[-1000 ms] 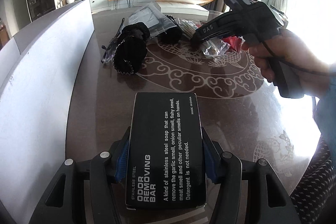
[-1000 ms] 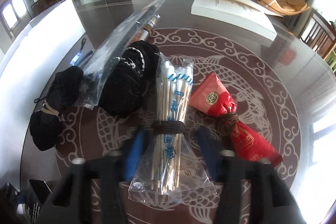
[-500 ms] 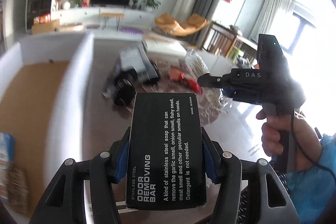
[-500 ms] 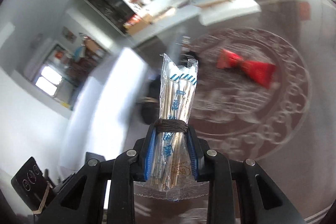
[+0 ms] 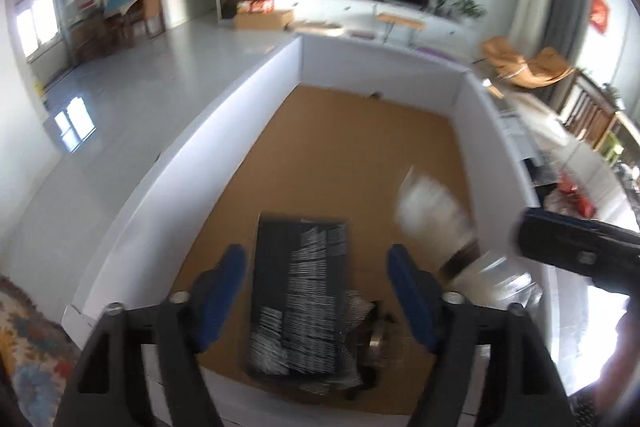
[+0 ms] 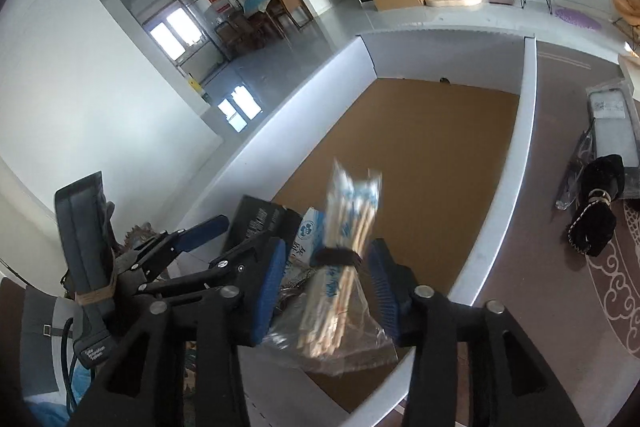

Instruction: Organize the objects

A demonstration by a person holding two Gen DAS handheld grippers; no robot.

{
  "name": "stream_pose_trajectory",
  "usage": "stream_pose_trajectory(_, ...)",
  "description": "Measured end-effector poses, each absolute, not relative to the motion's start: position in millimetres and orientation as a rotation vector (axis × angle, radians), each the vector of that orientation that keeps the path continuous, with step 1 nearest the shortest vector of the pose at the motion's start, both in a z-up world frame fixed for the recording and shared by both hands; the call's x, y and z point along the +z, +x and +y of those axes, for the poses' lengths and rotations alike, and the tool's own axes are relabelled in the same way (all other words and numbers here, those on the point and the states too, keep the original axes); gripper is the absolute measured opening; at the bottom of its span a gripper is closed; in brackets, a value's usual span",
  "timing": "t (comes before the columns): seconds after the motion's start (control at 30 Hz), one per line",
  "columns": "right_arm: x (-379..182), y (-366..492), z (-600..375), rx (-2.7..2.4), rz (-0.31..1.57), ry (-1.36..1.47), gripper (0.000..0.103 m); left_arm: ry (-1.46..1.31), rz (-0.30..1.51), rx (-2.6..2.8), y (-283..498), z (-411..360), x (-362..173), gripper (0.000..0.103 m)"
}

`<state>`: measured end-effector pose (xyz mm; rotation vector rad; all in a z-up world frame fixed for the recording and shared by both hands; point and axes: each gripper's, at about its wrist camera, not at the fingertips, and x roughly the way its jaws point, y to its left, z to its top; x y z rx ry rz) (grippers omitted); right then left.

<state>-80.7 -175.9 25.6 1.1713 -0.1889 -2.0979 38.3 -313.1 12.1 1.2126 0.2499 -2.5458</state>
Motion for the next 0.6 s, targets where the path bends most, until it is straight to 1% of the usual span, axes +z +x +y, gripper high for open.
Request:
stream_pose_trajectory(0.07,29.7,-74.8,-163.0,-2.151,-0.185,1.123,0.072,1.179,0.212,-2.509,39.8,-311.3,9.2,0.088)
stream_pose_trajectory(0.1,33.7,-71.0,-152.4,-2.197,-0.166,1.089,0.078,1.148,0.196,-2.514,41.2,-307.2,11.3,0.088)
stream_pose_trajectory(0.13,37.6,-66.5,-138.1,-2.264,-0.138,1.044,0.086,1.127,0.193,-2.539,41.6,-301.4,13.9,0.090)
stream_pose_trajectory(0.17,43.0,-61.9,-122.0,-2.317,-0.121,1.013,0.093,1.115,0.194,-2.565,40.7,-294.9,16.3,0.090)
stream_pose_trajectory(0.2,43.7,-58.8,-105.2,-2.379,-0.101,0.984,0.096,1.104,0.192,-2.601,38.7,-284.4,19.7,0.090)
stream_pose_trajectory(0.23,42.5,-55.9,-87.9,-2.452,-0.076,0.961,0.101,1.099,0.189,-2.627,38.8,-276.6,21.6,0.090)
stream_pose_trajectory(0.3,29.0,-53.8,-50.6,-2.615,-0.002,0.973,0.103,1.099,0.180,-2.712,33.2,-249.8,27.6,0.090)
stream_pose_trajectory(0.37,4.3,-56.6,-11.4,-2.720,0.044,1.075,0.103,1.116,0.177,-2.817,31.9,-219.7,35.5,0.090)
stream_pose_trajectory(0.5,-38.7,-44.5,79.3,-2.868,-0.054,1.296,0.103,1.176,0.121,-3.075,31.4,-135.9,50.4,0.090)
stream_pose_trajectory(0.53,-45.6,-40.8,95.4,-2.899,-0.074,1.338,0.103,1.198,0.102,-3.137,31.6,-114.9,51.6,0.092)
stream_pose_trajectory(0.6,-54.2,-34.6,123.3,-2.948,-0.077,1.395,0.103,1.263,0.075,-3.232,33.4,-73.8,49.2,0.101)
